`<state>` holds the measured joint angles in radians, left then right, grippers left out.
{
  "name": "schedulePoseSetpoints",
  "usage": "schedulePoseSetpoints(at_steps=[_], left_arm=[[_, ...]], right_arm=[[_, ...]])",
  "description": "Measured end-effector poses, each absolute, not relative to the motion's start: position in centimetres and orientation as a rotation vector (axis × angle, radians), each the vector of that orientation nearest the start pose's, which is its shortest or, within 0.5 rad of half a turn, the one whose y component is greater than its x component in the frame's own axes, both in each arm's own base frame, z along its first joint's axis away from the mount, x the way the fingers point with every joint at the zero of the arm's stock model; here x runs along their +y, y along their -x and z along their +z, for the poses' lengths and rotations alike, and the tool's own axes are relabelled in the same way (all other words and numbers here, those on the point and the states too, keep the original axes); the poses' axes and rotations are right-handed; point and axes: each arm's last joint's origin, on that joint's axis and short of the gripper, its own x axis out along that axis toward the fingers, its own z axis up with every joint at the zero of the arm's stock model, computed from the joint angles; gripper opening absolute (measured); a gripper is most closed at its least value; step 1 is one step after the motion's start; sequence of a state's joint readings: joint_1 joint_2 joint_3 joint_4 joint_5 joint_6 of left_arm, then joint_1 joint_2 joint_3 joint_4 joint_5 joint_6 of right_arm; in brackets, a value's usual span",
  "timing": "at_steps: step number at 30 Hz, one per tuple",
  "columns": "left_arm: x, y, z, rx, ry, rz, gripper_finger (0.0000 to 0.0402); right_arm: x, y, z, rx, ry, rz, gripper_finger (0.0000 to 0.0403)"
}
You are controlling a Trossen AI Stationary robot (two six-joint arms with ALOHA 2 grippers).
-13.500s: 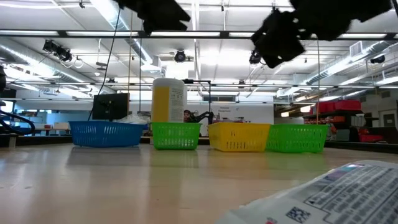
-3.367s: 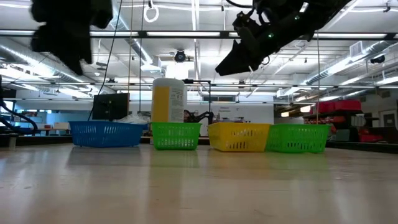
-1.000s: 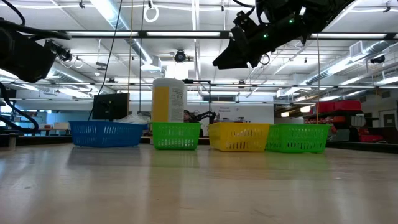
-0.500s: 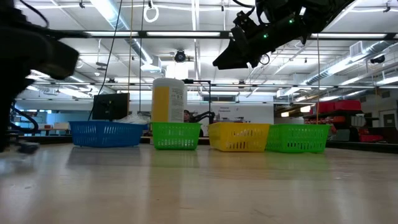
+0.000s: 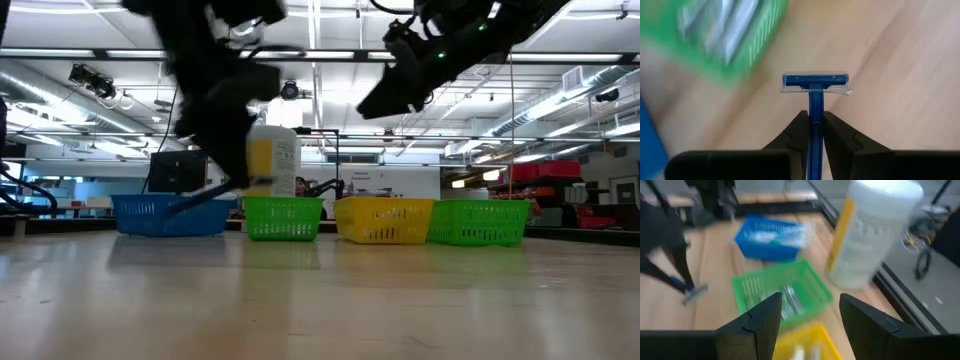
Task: Pick & Place Travel size toiletries
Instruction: Put the razor into the right green bin
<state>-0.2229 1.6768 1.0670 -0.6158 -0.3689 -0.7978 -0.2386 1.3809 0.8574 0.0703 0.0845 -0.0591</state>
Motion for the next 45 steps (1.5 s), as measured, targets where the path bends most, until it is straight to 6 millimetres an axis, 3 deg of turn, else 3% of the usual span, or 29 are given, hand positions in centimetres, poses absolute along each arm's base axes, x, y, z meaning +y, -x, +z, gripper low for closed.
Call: schedulePoseSetpoints(at_steps=[5, 11, 18, 20, 23, 26, 29, 34, 40, 45], left_arm=[[-4.0, -34.1, 23.5, 0.938, 0.184, 0.429, 0.0056], [-0.6, -36.9, 28.8, 0.714, -0.010, 0.360, 0.0039], [4.5, -38.0, 31.0, 0.528, -0.043, 0.340, 0.0056], [5.6, -38.4, 31.3, 0.460, -0.027, 0.283, 0.0054], [6.8, -38.8, 31.7, 0.380, -0.031, 0.183, 0.0043], [7.2, -38.8, 32.5, 0.308, -0.041, 0.145, 0.0042], [7.2, -38.9, 32.7, 0.287, -0.057, 0.137, 0.0052], [7.0, -39.0, 32.8, 0.274, -0.050, 0.112, 0.0053], [6.8, -39.1, 32.9, 0.258, -0.055, 0.101, 0.0045], [6.8, -39.1, 33.0, 0.254, -0.056, 0.100, 0.0055]], right_arm=[[-6.3, -26.5, 26.2, 0.560, -0.014, -0.361, 0.0211], [-4.0, -23.7, 27.8, 0.612, -0.012, -0.264, 0.0211], [-0.8, -18.7, 31.4, 0.472, 0.020, -0.169, 0.0206], [-0.5, -17.7, 30.8, 0.404, 0.018, -0.194, 0.0202], [-0.5, -18.0, 27.9, 0.231, 0.003, -0.178, 0.0199], [-1.0, -18.4, 23.8, 0.112, 0.010, -0.165, 0.0199], [-1.7, -18.5, 22.1, -0.044, 0.004, -0.172, 0.0199], [-2.9, -19.9, 21.9, -0.145, -0.012, -0.133, 0.0199], [-4.3, -23.1, 22.1, -0.084, 0.010, -0.134, 0.0199], [-5.0, -24.3, 22.4, -0.078, 0.022, -0.084, 0.0199]])
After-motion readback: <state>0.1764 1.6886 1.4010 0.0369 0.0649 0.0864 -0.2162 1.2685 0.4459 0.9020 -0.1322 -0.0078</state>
